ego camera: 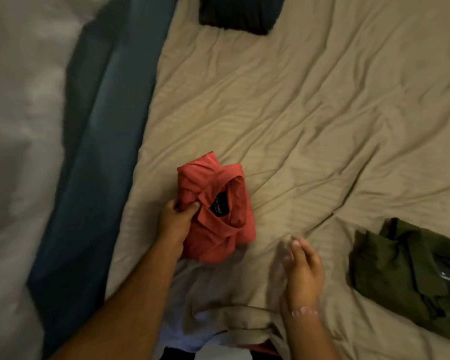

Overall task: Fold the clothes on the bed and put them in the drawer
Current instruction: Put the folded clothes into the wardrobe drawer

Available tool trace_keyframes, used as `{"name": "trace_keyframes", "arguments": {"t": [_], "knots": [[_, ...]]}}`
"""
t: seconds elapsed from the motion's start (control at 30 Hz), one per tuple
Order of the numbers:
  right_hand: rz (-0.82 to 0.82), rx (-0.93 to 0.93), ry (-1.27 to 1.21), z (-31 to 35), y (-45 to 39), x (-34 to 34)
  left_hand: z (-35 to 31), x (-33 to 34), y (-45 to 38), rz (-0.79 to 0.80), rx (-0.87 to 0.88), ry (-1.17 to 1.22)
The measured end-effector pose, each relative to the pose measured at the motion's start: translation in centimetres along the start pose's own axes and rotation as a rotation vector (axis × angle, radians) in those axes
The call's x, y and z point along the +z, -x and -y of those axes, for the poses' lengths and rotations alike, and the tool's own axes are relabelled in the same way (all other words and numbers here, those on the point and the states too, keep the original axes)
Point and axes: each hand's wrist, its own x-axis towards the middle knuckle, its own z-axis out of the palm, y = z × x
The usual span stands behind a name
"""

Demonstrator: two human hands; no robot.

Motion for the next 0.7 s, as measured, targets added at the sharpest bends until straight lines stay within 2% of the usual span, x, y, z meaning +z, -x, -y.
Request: {"name": "trace_keyframes", "arguments": {"t": [0.03,0.07,0.1,0.13,0.17,0.23,0.27,0.33,0.4,0.53,0.7], "knots": [[-0.04,0.046,-0.091,-0.3,-0.2,-2.8,0.2,-0.7,-0.2,0.023,-0.015,0.038],[0.026,0.072,-0.209,0.2,-0.8,-6.1,0.0,-0.4,-0.2,0.078,-0.04,0.104],[0.158,0.118,-0.325,1.7,-1.4,-9.0,0.1,0.4,0.0,0.126,-0.06,0.152],[0.122,0.138,-0.492,2.3,-2.4,-11.2,0.2,0.4,-0.1,0.135,-0.056,0.183],[-0.048,0.173,-0.622,3.1,-3.5,-13.4,0.1,1.3,0.3,0.148,-0.034,0.196],[-0.415,0.171,-0.589,4.5,-5.2,-15.4,0.2,1.9,1.0,0.201,-0.01,0.259],[-0.464,0.151,-0.589,5.4,-5.9,-16.3,0.2,2.5,1.4,0.251,-0.02,0.294],[-0.456,0.167,-0.628,6.2,-7.1,-17.2,0.1,2.9,2.2,0.322,-0.087,0.355],[-0.423,0.177,-0.697,6.7,-7.9,-17.5,-0.4,3.6,3.6,0.327,-0.159,0.399],[-0.204,0.186,-0.835,7.3,-9.1,-18.4,-1.4,6.4,6.9,0.356,-0.168,0.399],[-0.105,0.189,-0.745,9.5,-10.0,-18.2,-2.2,10.9,11.2,0.363,-0.119,0.5]]}}
